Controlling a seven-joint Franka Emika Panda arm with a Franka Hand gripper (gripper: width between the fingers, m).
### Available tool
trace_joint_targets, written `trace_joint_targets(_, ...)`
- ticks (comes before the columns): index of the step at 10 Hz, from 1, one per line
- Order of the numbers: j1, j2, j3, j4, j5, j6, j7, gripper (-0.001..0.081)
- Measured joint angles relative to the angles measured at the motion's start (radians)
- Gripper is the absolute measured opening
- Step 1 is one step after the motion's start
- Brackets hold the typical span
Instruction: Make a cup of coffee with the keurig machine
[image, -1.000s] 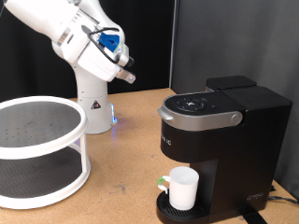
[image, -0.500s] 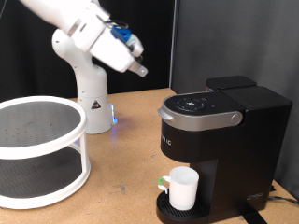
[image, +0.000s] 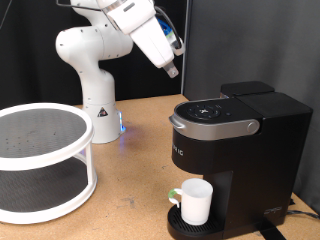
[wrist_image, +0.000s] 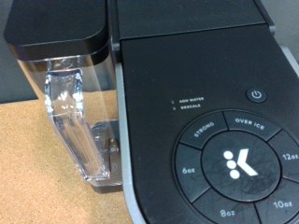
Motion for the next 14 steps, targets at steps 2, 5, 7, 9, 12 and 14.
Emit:
trace_joint_targets(2, 0.001, 0.0, -0.003, -0.007, 0.04, 0.008, -0.034, 0.0803)
trace_joint_targets(5, 0.013, 0.012, 0.012, 0.036, 0.094, 0.039, -0.063, 0.0803)
trace_joint_targets(7, 0.014, 0.043, 0.047, 0.112, -0.015, 0.028, -0.007, 0.0803)
trace_joint_targets(9, 0.015, 0.093, 0.074, 0.216, -0.133, -0.046, 0.05, 0.0803)
trace_joint_targets(12, 0.018, 0.193, 0.098, 0.353, -0.203, -0.119, 0.087, 0.0803)
trace_joint_targets(14, 0.021, 0.246, 0.109, 0.387, -0.204, -0.119, 0.088, 0.0803)
